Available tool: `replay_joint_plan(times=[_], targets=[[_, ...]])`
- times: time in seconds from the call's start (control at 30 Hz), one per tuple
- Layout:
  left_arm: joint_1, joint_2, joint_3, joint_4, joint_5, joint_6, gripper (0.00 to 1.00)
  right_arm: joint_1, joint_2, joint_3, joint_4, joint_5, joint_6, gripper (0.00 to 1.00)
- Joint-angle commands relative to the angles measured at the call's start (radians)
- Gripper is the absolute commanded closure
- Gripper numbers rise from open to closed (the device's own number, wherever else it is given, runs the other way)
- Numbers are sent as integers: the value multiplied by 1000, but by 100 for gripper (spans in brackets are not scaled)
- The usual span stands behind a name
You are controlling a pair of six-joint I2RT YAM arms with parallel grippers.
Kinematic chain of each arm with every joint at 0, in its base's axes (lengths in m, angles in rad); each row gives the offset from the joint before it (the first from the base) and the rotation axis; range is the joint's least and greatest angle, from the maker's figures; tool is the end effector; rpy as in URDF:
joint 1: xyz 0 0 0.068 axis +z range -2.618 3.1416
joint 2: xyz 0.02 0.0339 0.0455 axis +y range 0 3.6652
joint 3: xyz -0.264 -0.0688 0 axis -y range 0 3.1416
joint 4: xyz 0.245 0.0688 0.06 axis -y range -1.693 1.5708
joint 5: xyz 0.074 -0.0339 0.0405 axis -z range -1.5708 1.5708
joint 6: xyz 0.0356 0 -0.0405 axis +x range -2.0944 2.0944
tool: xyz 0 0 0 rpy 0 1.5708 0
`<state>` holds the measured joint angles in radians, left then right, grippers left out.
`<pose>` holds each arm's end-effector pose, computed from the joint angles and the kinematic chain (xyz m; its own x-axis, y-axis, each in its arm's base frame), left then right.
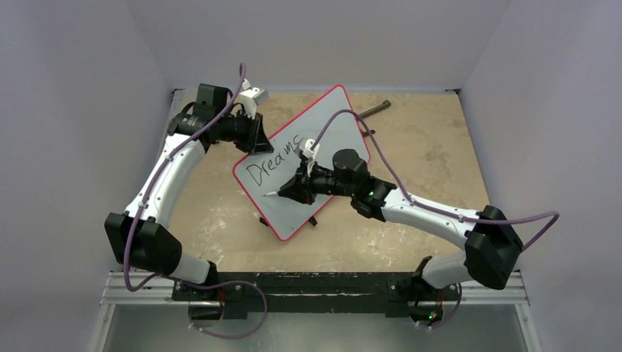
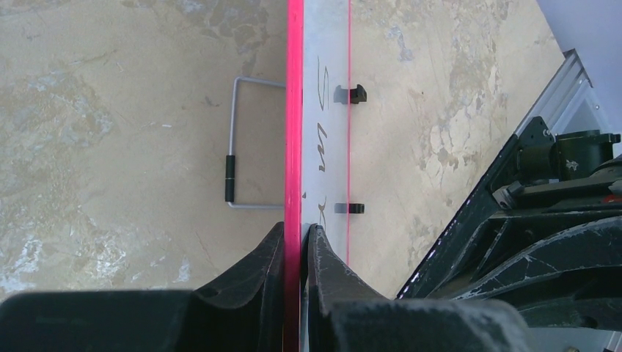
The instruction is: Write a sentence on the whiteboard
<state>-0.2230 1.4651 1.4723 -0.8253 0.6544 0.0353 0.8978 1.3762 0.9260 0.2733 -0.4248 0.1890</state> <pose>0.2942 -0.0889 0.3632 -0.6908 0.1854 -0.6989 0.6060 0.6756 -0.4198 0.1883 0.2597 0.3012 -0.2891 -0.0881 -0.9532 -0.9275 0.2721 0.2562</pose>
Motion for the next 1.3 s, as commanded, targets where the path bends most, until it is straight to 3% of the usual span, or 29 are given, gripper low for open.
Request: replay_joint_plan(times=[0.0, 1.27], targets=[[8, -11, -12, 45, -61, 35, 100, 10, 23, 53, 67, -10, -12, 100], [10, -3, -2, 40, -44, 30, 100, 11, 46, -55, 10, 125, -46, 100]])
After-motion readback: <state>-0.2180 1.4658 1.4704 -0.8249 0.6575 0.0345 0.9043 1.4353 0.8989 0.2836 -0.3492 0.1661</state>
